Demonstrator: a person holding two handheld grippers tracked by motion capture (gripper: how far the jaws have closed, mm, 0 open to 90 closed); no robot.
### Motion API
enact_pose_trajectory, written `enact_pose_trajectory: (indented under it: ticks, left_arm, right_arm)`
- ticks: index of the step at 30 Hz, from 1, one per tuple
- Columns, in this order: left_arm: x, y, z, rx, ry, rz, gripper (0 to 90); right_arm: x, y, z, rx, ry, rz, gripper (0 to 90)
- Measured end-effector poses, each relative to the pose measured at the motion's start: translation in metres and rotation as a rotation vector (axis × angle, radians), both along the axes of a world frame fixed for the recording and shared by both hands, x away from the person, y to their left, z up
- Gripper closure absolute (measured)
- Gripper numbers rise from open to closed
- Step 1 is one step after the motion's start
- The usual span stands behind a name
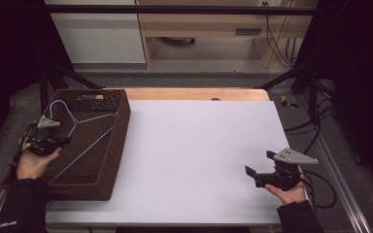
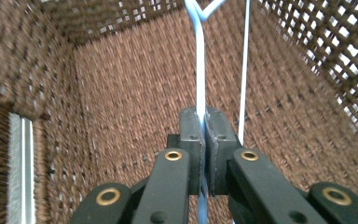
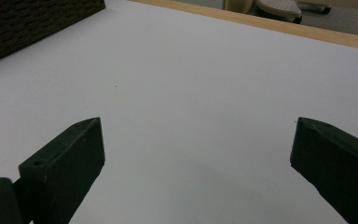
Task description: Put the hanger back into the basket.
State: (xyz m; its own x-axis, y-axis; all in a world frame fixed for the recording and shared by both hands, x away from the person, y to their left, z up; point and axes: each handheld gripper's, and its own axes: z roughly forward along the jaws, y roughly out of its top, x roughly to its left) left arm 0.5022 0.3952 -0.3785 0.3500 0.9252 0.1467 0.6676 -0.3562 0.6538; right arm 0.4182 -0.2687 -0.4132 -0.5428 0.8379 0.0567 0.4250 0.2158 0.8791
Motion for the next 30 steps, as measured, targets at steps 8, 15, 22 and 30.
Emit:
enact_pose_trajectory:
  ticks: [8,15,22,30]
  left_arm:
    - [-0.001,-0.001,-0.001,0.007,0.047,0.026,77.3]
    - [-0.02,0.002,0.021,-0.049,-0.037,0.025,62.8]
    - [-0.048,-0.016,0.039,-0.182,-0.191,-0.045,44.6]
    - [-0.072,-0.054,0.046,-0.312,-0.291,-0.159,23.5]
  right_arm:
    - [0.0,0.0,0.0,0.002,0.0,-0.002,3.3]
    - [0.0,-0.002,0.001,0.002,-0.006,-0.004,3.2]
    - [-0.001,-0.003,0.002,0.013,-0.011,-0.008,3.2]
    - [-0.002,-0.003,0.002,0.022,-0.014,-0.013,3.0]
